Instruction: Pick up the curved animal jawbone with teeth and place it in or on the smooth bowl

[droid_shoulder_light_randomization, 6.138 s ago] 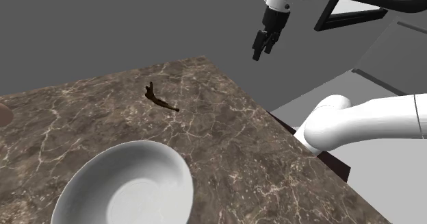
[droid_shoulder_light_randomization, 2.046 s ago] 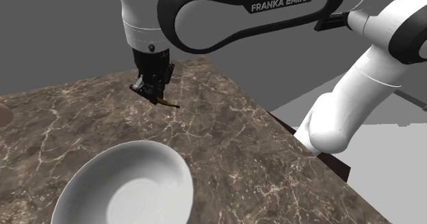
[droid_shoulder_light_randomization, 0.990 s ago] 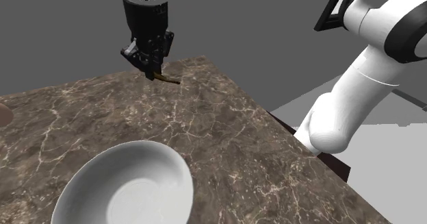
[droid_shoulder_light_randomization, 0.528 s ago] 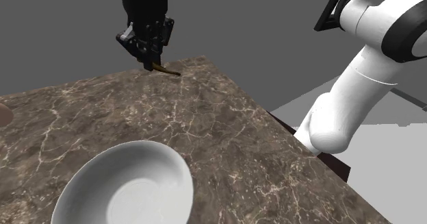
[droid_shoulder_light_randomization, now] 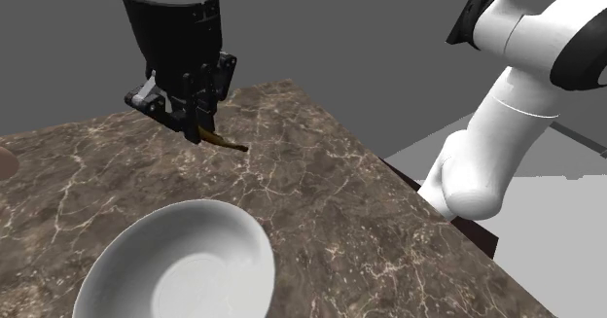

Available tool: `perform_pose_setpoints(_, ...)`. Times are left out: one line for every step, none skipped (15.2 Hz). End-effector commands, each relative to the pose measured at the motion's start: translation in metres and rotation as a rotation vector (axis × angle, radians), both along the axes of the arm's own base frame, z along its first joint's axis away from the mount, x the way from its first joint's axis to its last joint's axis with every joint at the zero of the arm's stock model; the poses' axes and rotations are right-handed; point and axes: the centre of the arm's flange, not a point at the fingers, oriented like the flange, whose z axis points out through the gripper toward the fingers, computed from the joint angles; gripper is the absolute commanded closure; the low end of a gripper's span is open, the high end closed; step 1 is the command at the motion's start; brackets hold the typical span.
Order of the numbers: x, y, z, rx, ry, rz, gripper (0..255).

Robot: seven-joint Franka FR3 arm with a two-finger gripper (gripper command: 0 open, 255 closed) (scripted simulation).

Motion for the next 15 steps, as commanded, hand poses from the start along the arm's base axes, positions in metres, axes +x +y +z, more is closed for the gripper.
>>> perform_pose_setpoints(-0.02, 0.018, -0.002, 0.0, 0.0, -0.002, 255)
perform_pose_setpoints(-0.03, 0.027, -0.002, 0.0, 0.0, -0.002, 255)
perform_pose_setpoints(-0.039, 0.036, -0.003, 0.0, 0.0, -0.002, 255)
perform_pose_setpoints(-0.049, 0.045, -0.004, 0.0, 0.0, -0.002, 255)
perform_pose_setpoints(-0.058, 0.054, -0.004, 0.0, 0.0, -0.002, 255)
perform_pose_setpoints(-0.068, 0.064, -0.005, 0.0, 0.0, -0.002, 255)
perform_pose_setpoints(-0.077, 0.073, -0.005, 0.0, 0.0, -0.002, 255)
perform_pose_setpoints(-0.086, 0.082, -0.006, 0.0, 0.0, -0.002, 255)
perform_pose_setpoints(-0.096, 0.091, -0.006, 0.0, 0.0, -0.002, 255)
perform_pose_setpoints(-0.105, 0.101, -0.007, 0.0, 0.0, -0.002, 255)
perform_pose_setpoints(-0.114, 0.109, -0.007, 0.0, 0.0, -0.002, 255)
perform_pose_setpoints(-0.114, 0.109, -0.013, 0.0, 0.0, -0.002, 255)
perform_pose_setpoints(-0.114, 0.109, -0.018, 0.0, 0.0, -0.002, 255)
perform_pose_setpoints(-0.114, 0.109, -0.023, 0.0, 0.0, -0.002, 255)
perform_pose_setpoints(-0.114, 0.109, -0.028, 0.0, 0.0, -0.002, 255)
